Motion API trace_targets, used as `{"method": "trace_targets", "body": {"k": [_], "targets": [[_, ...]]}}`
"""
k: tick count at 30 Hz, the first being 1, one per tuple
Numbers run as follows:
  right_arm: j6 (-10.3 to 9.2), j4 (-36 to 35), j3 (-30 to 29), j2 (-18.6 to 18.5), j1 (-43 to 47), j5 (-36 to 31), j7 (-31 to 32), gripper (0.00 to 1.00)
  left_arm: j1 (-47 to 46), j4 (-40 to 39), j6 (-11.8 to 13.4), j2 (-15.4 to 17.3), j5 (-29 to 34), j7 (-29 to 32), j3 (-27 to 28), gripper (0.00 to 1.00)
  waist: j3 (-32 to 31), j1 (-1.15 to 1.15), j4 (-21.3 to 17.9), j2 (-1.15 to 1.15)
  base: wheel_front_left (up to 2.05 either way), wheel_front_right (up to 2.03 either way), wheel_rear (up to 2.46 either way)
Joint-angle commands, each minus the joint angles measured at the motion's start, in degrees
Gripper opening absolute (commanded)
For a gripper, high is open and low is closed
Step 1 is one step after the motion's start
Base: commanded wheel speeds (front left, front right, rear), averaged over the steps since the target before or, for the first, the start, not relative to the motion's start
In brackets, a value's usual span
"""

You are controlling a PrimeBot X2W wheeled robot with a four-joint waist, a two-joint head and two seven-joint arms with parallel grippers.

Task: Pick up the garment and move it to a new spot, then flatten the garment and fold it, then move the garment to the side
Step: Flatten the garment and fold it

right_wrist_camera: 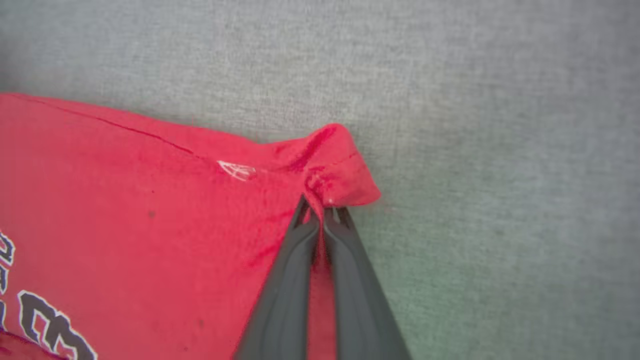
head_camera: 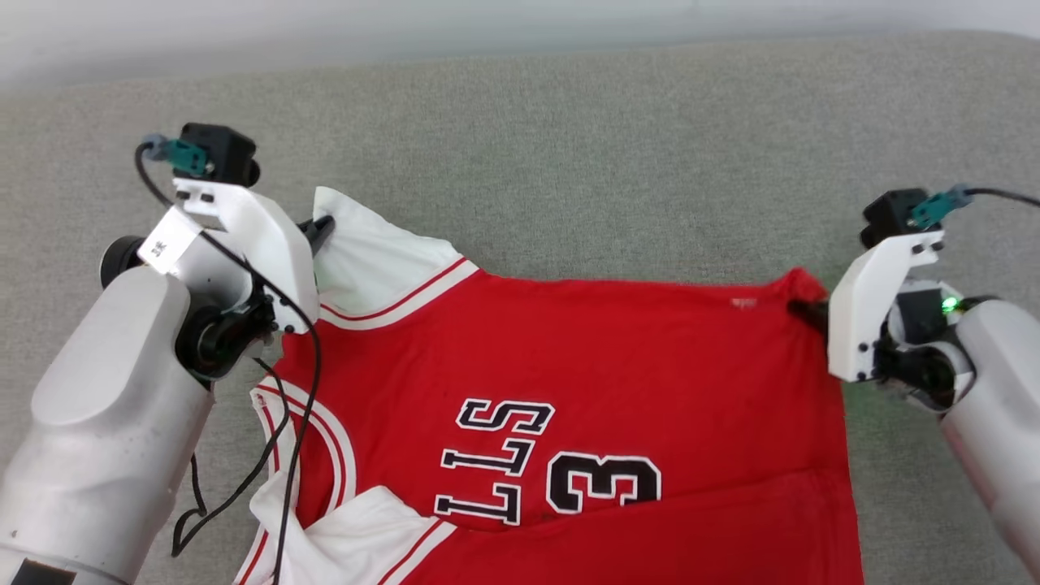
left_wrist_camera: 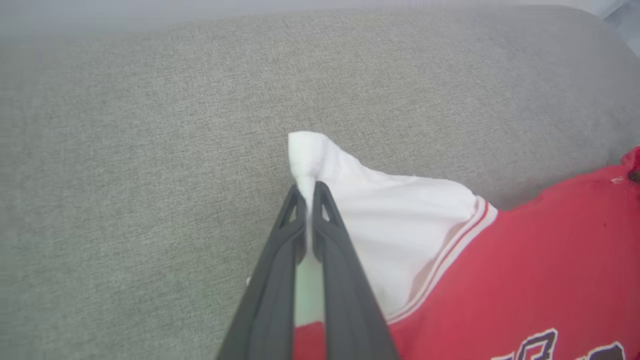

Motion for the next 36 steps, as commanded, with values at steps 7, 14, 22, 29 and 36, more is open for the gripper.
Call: {"method": "trace_targets", "body": {"k": [7, 14, 22, 29, 36], "targets": [[-0.1, -4.46, -0.33, -3.7, 1.67, -0.6, -3.19, 0.0, 4.57, -2.16, 0.81, 0.86, -1.9, -3.56, 2.11, 0.0, -3.57, 0.0, 0.54, 0.0, 0.0, 0.0, 0.0], [-0.1, -9.97, -2.42, -4.79, 12.59, -3.13, -8.1, 0.0, 19.68, -10.78, 4.64, 2.75, -5.59, -9.36, 5.87, 0.0, -6.84, 0.0, 1.7, 0.0, 0.0, 0.0, 0.0], [-0.1, -13.68, -7.55, -3.13, 24.53, -4.64, -11.73, 0.0, 34.83, -19.47, 9.44, 3.95, -8.46, -10.49, 7.13, 0.0, -8.92, 0.0, 2.31, 0.0, 0.0, 0.0, 0.0], [-0.1, -16.75, -11.91, -0.7, 32.61, -7.59, -13.05, 0.0, 45.93, -25.07, 13.52, 4.45, -10.93, -10.81, 8.0, 0.0, -10.21, 0.0, 1.04, 0.0, 0.0, 0.0, 0.0], [-0.1, -17.95, -15.57, 4.05, 38.69, -10.01, -14.83, 1.0, 50.01, -24.25, 13.87, 2.36, -11.96, -10.45, 6.23, 0.1, -10.49, 0.0, 0.47, 0.0, 0.0, 0.0, 0.0]]}}
